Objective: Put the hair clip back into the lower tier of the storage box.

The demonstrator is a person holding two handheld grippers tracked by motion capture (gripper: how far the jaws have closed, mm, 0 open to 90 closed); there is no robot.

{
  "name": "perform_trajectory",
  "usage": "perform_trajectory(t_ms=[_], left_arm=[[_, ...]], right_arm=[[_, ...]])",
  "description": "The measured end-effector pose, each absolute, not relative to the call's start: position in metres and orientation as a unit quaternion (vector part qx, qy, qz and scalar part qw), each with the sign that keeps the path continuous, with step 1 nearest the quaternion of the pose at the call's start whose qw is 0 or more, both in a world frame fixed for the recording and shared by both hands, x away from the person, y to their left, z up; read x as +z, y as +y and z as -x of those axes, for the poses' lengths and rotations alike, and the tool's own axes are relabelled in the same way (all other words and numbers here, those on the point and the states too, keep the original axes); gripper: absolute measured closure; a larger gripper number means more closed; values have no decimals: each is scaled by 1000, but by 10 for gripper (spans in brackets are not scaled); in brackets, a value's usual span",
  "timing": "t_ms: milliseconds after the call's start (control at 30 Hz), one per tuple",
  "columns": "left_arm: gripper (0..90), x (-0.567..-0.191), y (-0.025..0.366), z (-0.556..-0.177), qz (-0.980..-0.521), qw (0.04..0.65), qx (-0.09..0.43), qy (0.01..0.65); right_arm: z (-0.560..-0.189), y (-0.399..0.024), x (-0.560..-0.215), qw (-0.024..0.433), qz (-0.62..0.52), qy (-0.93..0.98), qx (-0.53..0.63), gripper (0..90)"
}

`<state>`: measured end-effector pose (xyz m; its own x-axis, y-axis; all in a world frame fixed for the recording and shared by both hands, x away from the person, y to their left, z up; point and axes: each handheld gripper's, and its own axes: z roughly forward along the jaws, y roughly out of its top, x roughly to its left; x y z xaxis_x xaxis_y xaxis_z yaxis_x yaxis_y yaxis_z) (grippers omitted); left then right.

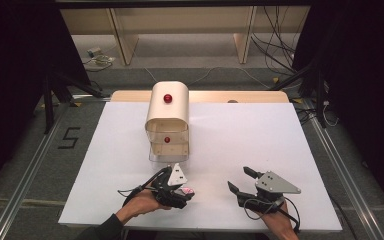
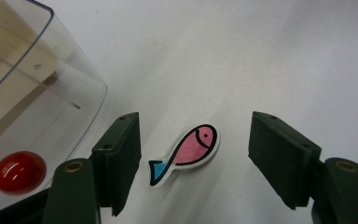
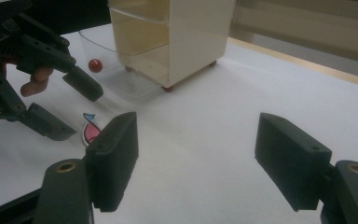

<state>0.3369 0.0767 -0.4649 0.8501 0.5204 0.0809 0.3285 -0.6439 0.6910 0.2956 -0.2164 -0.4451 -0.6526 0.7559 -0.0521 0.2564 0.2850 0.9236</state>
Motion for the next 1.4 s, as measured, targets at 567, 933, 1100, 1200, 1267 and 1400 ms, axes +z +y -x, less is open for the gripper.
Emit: perform_trajectory(t_ms=[567, 933, 1100, 1200, 1267, 1400], left_arm=[[339, -468, 75, -340, -902, 339, 127, 236], [347, -473, 75, -343, -911, 322, 114, 231], [357, -475, 74, -344, -916, 312, 107, 227], [363, -475, 73, -344, -917, 311, 106, 225], [371, -475, 73, -344, -918, 310, 105, 225], [385, -474, 74, -346, -920, 306, 111, 220]], right_arm=[[-295, -216, -445, 251, -333, 761, 497, 310], [-295, -216, -445, 251, -335, 761, 496, 310], [-295, -216, -445, 251, -335, 761, 495, 310], [-295, -217, -445, 252, -333, 761, 496, 310], [-295, -216, -445, 251, -334, 761, 495, 310], [-295, -216, -445, 251, -334, 761, 495, 310]])
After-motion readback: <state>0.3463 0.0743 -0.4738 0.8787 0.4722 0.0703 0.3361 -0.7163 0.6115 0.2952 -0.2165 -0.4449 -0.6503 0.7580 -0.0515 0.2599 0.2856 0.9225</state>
